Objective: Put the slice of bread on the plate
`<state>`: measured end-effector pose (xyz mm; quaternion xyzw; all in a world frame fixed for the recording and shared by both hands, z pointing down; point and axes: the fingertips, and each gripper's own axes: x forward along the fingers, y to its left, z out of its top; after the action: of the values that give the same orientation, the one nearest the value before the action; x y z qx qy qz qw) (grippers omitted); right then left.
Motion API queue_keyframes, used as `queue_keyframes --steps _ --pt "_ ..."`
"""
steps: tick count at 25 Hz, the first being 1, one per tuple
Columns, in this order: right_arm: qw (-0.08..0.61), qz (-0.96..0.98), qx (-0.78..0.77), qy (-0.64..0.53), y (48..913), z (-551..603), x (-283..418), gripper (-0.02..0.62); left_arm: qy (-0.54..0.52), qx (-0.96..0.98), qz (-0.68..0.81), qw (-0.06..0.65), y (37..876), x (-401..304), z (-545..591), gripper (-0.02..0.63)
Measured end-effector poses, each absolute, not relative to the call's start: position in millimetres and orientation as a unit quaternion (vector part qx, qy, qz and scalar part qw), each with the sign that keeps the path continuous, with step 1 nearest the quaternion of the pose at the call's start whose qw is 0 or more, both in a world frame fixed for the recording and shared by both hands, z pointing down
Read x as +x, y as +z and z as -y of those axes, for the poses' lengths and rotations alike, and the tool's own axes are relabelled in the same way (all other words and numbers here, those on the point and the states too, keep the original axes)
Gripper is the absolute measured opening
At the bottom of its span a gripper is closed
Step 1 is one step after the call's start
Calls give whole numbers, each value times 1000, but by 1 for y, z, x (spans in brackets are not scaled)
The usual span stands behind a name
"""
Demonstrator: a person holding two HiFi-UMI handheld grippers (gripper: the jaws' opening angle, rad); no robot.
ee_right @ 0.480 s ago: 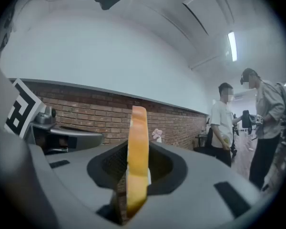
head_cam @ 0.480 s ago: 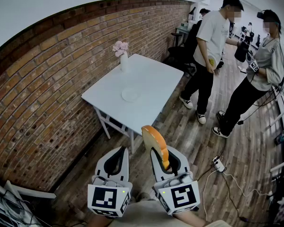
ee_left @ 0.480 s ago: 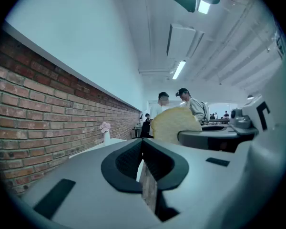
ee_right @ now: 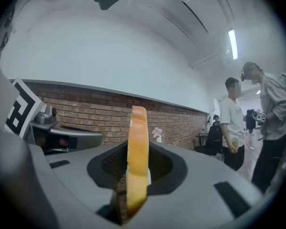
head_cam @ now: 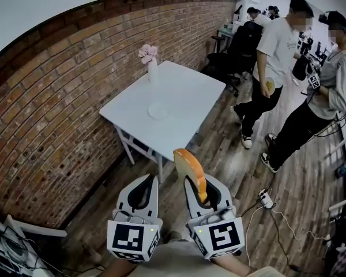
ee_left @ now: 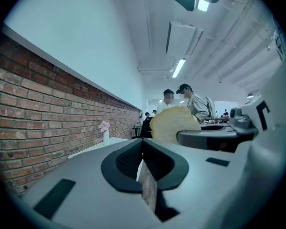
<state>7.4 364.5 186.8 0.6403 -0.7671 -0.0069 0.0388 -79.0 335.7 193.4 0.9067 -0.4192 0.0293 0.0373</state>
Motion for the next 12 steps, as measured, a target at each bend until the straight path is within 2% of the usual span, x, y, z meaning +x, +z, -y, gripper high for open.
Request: queue_keyframes --steps 12 --pt "21 775 632 8 188 -362 41 98 32 896 442 25 189 -61 -330 11"
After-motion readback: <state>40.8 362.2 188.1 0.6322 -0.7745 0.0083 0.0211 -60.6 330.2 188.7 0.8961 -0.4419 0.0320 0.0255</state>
